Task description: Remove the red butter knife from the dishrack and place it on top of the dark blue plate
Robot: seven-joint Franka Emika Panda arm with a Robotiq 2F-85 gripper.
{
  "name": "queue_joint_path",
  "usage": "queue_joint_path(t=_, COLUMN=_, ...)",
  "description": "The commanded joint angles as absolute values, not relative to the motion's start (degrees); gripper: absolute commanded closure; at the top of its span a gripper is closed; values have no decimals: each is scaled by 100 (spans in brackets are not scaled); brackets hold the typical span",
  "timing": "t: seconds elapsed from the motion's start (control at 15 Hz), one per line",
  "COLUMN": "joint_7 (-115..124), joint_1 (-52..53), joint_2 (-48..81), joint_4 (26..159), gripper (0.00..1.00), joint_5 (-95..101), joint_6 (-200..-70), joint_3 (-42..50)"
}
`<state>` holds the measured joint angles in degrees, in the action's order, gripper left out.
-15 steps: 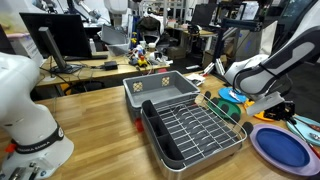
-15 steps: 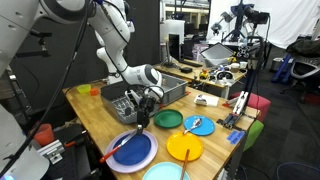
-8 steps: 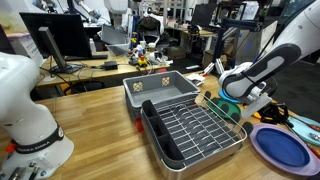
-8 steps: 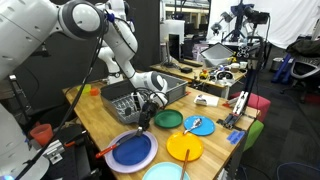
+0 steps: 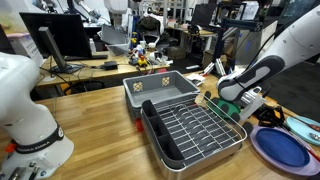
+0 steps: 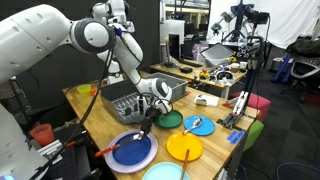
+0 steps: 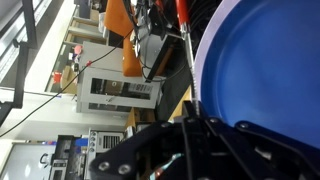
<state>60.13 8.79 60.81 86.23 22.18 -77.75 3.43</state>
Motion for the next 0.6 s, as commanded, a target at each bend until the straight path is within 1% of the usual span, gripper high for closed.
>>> queue_joint_path(t=0.0, joint_7=5756, joint_1=924, joint_2=6353, joint_4=8177, gripper=99, joint_5=1975, joint_6=-7407, joint_3=482)
queue_joint_path(t=0.53, joint_7=6028, joint_1=987, joint_2=6513, joint_4=7814, gripper=99, joint_5=1990, joint_6=-7625, joint_3=614)
